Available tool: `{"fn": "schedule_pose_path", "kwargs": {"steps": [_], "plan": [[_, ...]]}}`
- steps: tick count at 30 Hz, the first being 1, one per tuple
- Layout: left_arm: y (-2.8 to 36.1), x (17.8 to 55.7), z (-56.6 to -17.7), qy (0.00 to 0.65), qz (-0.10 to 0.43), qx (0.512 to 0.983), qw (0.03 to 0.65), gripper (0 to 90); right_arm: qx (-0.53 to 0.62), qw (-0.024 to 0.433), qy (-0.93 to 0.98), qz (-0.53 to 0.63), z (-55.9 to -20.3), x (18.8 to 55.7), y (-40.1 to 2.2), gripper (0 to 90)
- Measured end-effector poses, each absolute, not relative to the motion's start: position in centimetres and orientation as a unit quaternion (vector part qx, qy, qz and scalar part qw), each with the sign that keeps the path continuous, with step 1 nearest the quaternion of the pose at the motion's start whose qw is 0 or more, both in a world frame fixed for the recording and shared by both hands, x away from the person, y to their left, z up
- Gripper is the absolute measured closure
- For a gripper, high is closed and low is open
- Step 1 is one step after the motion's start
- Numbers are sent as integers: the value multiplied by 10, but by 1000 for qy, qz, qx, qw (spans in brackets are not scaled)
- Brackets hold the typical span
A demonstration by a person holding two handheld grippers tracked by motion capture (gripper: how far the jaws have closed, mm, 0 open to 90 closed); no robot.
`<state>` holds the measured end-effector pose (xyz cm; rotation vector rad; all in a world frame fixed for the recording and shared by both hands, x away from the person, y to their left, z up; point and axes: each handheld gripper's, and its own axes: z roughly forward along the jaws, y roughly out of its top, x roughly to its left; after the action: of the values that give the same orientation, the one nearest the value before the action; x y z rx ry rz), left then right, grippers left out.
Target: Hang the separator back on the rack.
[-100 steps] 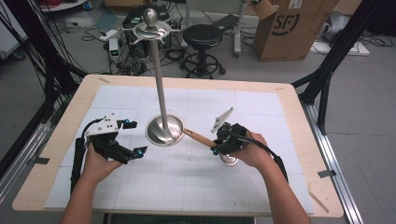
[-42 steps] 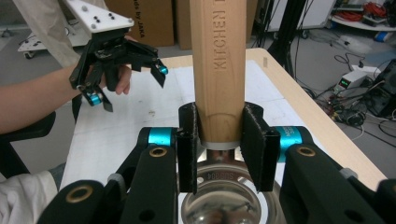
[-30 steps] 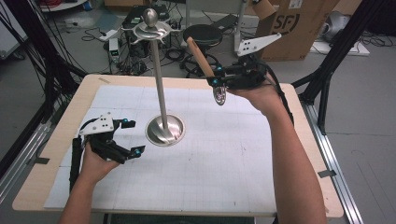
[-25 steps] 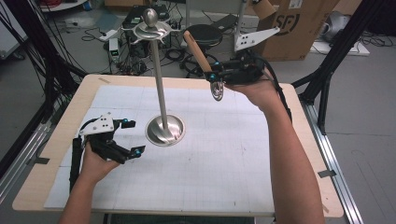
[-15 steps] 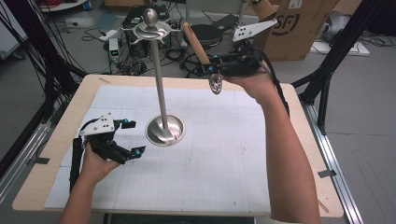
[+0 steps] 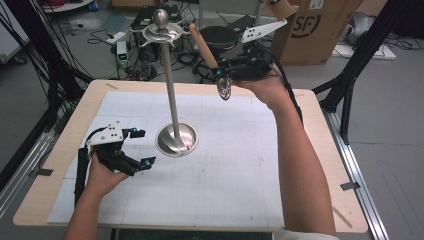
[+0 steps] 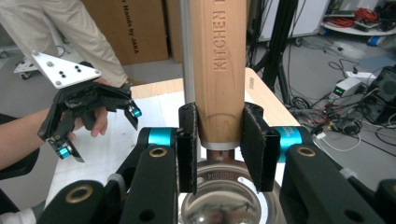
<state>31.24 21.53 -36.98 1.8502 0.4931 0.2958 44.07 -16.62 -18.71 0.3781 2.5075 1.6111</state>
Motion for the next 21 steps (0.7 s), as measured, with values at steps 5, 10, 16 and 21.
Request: {"fn": "schedule_pose_path", "kwargs": {"steps": [5, 10, 16, 21], "plan": [[214, 312, -370, 210, 125, 788, 566, 16, 115, 66, 837, 531, -186, 436, -161, 691], [215, 312, -370, 210, 127, 786, 567, 16, 109, 64, 839, 529, -186, 433, -157, 691], [215, 312, -370, 211, 130, 787, 565, 16, 112, 61, 839, 528, -189, 435, -155, 690], [215, 312, -370, 210, 130, 786, 566, 17, 113, 54, 842, 524, -193, 436, -149, 688]]}}
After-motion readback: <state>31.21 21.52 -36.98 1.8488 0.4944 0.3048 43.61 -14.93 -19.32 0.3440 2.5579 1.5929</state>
